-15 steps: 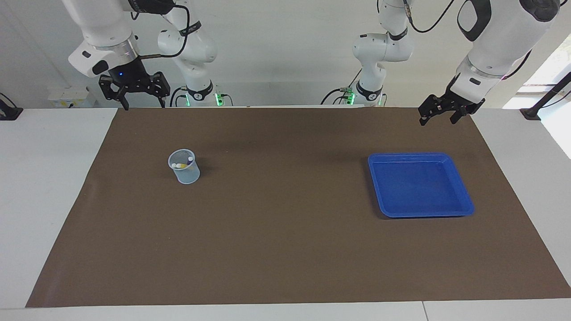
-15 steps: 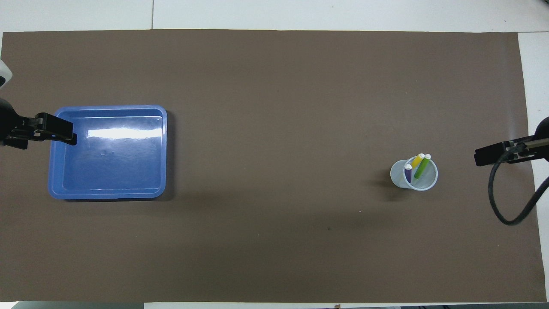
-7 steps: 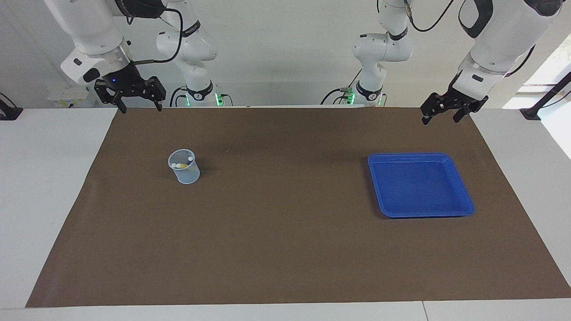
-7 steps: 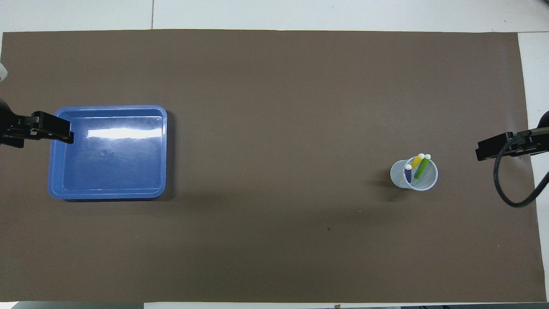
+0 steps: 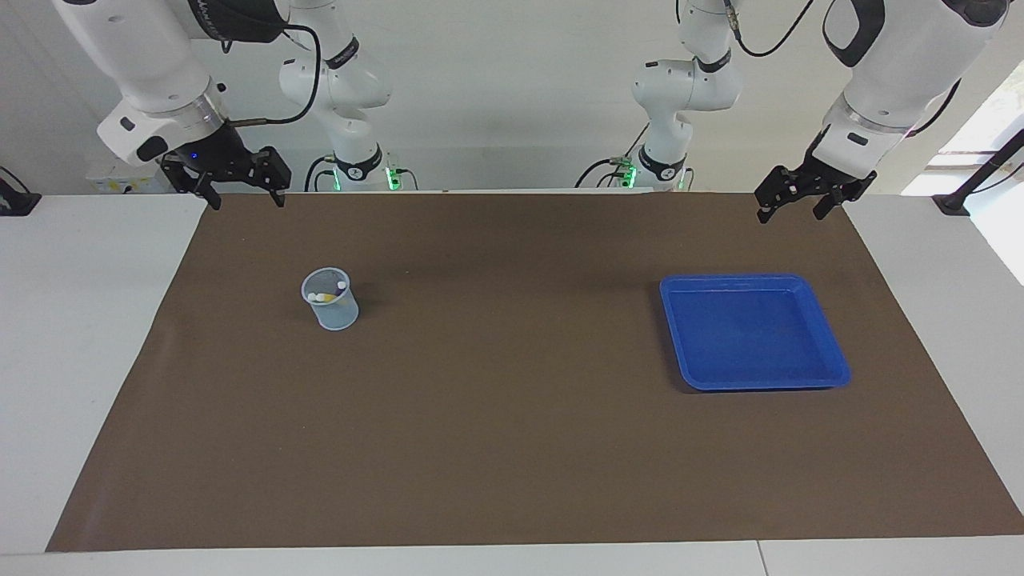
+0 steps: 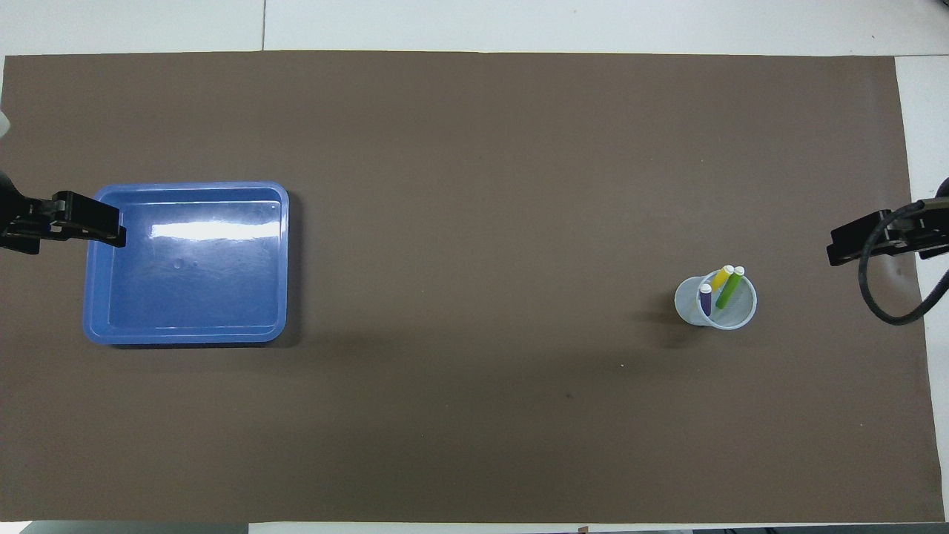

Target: Transfer and insert pens with both arms

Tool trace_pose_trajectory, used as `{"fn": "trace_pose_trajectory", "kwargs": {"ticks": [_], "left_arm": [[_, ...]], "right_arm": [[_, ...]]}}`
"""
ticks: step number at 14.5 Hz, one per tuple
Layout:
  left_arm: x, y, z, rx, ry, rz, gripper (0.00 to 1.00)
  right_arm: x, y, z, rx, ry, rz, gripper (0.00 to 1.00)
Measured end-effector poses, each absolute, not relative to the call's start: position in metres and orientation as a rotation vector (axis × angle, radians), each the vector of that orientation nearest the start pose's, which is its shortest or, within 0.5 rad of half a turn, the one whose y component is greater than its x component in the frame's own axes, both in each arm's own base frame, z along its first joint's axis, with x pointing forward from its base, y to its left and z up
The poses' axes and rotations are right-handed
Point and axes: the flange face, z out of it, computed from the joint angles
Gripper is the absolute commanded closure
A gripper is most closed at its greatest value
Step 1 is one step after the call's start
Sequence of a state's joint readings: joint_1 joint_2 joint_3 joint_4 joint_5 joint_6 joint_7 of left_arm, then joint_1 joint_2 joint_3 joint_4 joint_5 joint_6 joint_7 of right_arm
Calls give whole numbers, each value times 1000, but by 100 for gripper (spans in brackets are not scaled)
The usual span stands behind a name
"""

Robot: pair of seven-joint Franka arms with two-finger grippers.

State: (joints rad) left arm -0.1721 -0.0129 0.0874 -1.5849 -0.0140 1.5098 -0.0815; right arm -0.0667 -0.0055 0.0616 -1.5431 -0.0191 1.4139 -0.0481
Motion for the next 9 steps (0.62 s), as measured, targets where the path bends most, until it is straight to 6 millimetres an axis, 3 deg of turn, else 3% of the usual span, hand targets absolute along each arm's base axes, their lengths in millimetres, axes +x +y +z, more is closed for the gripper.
{"fn": "trace_pose_trajectory", "kwargs": {"ticks": [9], "left_arm": [[542,-48,621,-3150,7,94,0]], "right_arm": [[536,-9,638,-3154,-43,161,0]]}}
